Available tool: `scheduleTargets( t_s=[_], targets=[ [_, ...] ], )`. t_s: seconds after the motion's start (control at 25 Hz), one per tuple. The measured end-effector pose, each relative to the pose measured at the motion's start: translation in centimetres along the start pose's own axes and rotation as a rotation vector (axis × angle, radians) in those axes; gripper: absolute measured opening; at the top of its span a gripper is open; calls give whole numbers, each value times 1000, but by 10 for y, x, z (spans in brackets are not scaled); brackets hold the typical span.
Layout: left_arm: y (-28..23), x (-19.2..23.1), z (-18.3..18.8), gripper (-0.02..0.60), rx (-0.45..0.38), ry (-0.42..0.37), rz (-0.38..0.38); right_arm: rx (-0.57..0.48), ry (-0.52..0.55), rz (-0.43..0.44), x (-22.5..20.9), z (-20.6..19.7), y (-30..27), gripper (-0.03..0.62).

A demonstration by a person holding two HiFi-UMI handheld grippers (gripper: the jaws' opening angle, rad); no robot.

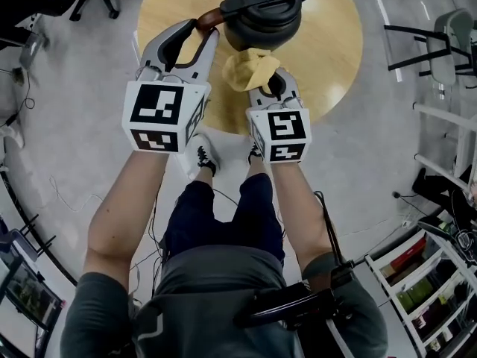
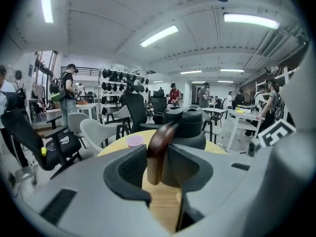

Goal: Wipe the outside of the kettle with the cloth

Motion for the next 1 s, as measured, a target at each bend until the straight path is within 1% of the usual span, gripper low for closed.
scheduleTargets(
  t_s=[0.16, 0.28, 0.36, 0.44, 0.52, 0.64, 0.76, 0.88, 1.0],
  targets=[
    [-2, -1, 0, 138, 34, -6, 53, -86, 2, -16, -10, 54, 27, 62],
    [-3, 0, 0, 137, 42, -41, 76, -145, 23, -12, -19, 89, 34, 63],
    [-5, 2, 0, 132, 39, -69, 90, -169, 46, -16, -28, 104, 33, 62],
    [-8, 4, 2, 132, 35, -81, 100, -171, 59, -20, -37, 109, 29, 63],
    [-9, 5, 4, 129, 31, -95, 101, -160, 56, -18, -42, 105, 26, 63],
    [-11, 8, 6, 127, 22, -131, 95, -132, 49, -17, -48, 89, 24, 62],
    [-15, 10, 6, 123, 7, -171, 83, -70, 18, -21, -56, 55, 20, 61],
    [-18, 13, 8, 123, -5, -182, 59, 1, -10, -10, -58, 18, 10, 62],
    [-17, 13, 11, 121, -15, -198, 37, 36, -24, 3, -57, -4, 1, 62]
  ],
)
Point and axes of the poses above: the fingertips, and each gripper's own axes: y backward along the fingers, x to its left, z out of its top, the point moved 1 cm from there along y, backward along the fingers, and after that the axes turned 12 degrees about -x, right-handed, at the moved point
